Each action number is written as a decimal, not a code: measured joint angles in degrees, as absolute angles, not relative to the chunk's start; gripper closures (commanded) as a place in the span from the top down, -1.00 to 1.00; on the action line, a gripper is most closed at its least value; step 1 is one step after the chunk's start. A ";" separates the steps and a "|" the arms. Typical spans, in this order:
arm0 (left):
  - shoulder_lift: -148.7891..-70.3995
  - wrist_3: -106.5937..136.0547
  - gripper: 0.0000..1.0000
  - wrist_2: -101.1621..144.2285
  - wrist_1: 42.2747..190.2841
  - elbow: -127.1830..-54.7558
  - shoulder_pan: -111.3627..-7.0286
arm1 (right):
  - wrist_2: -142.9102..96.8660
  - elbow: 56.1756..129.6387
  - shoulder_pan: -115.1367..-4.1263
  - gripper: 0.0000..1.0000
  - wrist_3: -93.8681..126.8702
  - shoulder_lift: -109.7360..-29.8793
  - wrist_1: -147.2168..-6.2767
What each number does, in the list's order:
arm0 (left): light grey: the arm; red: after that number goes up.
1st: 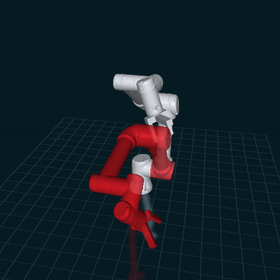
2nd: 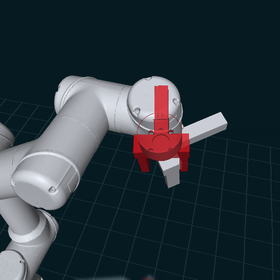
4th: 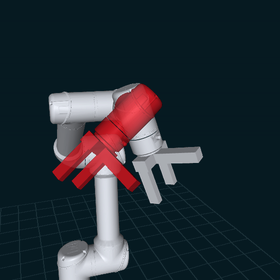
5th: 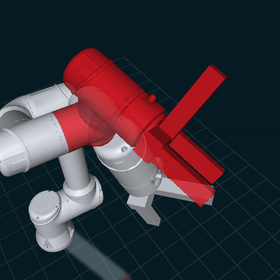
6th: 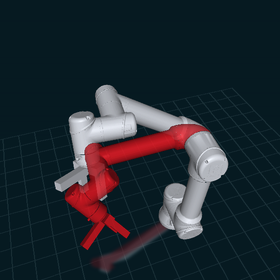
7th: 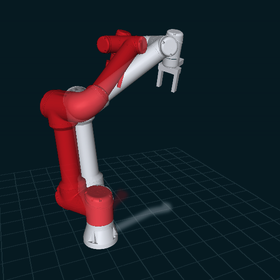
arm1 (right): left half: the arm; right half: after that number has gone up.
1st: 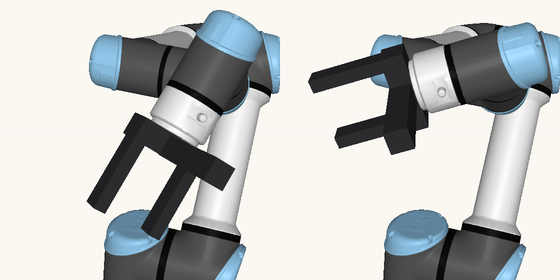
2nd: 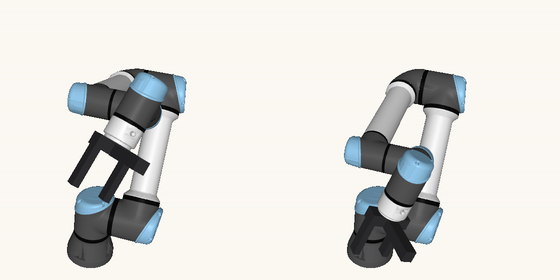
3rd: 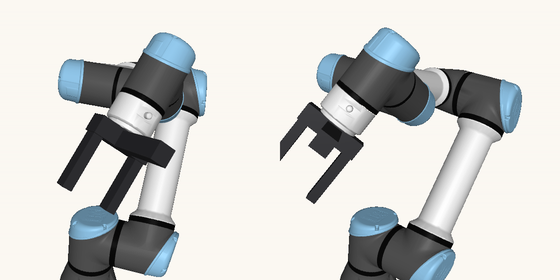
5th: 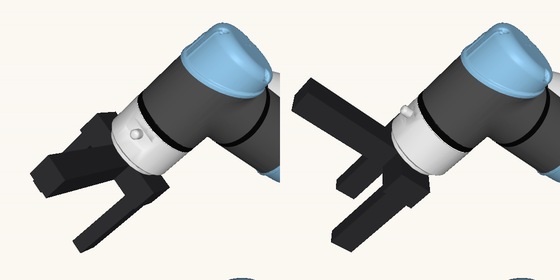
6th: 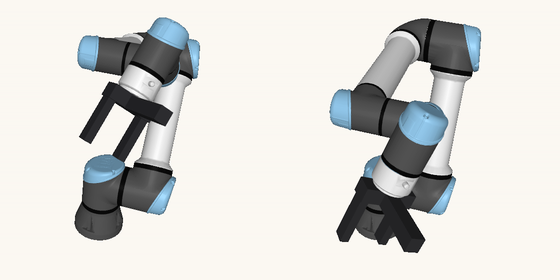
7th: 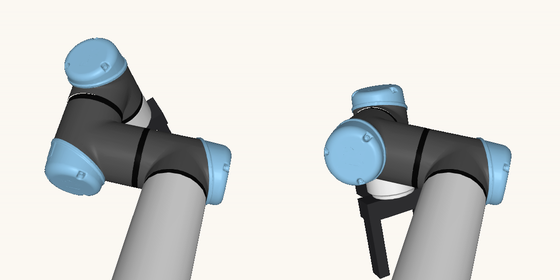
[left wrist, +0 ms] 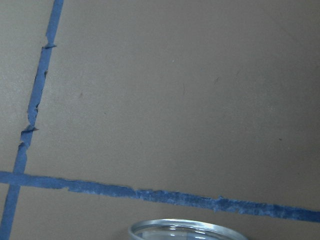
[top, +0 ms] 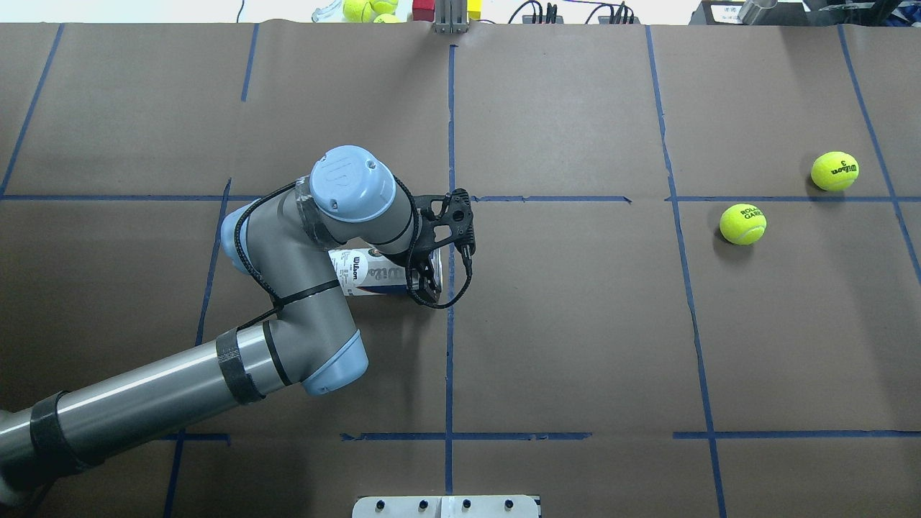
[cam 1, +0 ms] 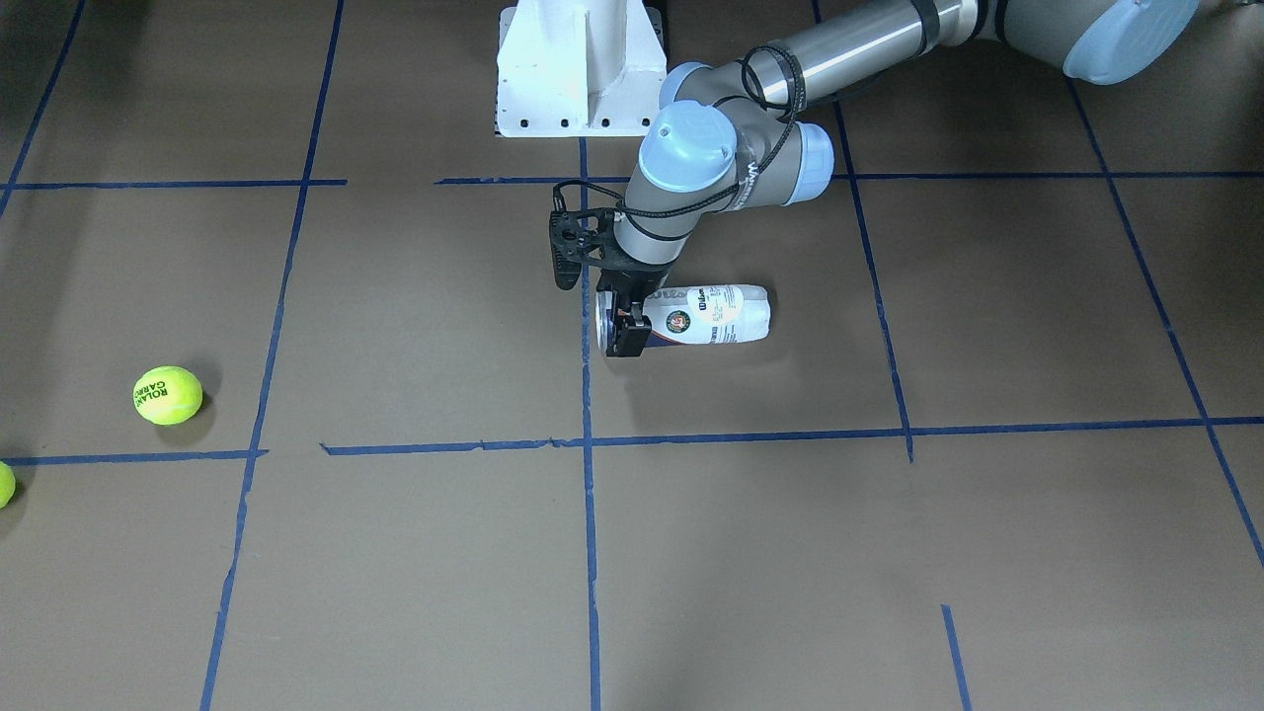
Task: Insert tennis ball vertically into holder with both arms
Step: 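Close the left gripper around the tube near its open end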
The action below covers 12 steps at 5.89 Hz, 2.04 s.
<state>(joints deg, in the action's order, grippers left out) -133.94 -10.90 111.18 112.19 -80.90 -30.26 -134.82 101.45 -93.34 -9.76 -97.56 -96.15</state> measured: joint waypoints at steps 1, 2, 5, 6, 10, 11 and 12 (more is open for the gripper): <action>-133.86 -10.93 0.99 111.18 112.22 -80.72 -29.91 | -134.82 101.45 -93.34 1.00 -9.76 -97.56 -96.15; -133.77 -10.89 0.99 111.18 112.23 -80.64 -29.59 | -134.82 101.49 -93.34 1.00 -9.76 -97.56 -96.15; -133.69 -10.87 0.95 111.18 112.15 -80.22 -29.23 | -134.82 101.51 -93.34 1.00 -9.75 -97.56 -96.15; -133.70 -10.83 0.92 111.15 112.12 -80.18 -29.20 | -134.85 101.51 -93.34 1.00 -9.76 -97.56 -96.15; -133.77 -10.65 0.75 109.57 112.08 -80.17 -29.24 | -134.91 101.51 -93.34 1.00 -9.76 -97.56 -96.15; -133.77 -10.55 0.72 109.47 112.07 -80.22 -29.26 | -134.91 101.51 -93.34 1.00 -9.75 -97.56 -96.15; -133.77 -10.49 0.66 109.43 112.03 -80.31 -29.26 | -134.94 101.50 -93.34 1.00 -9.76 -97.56 -96.15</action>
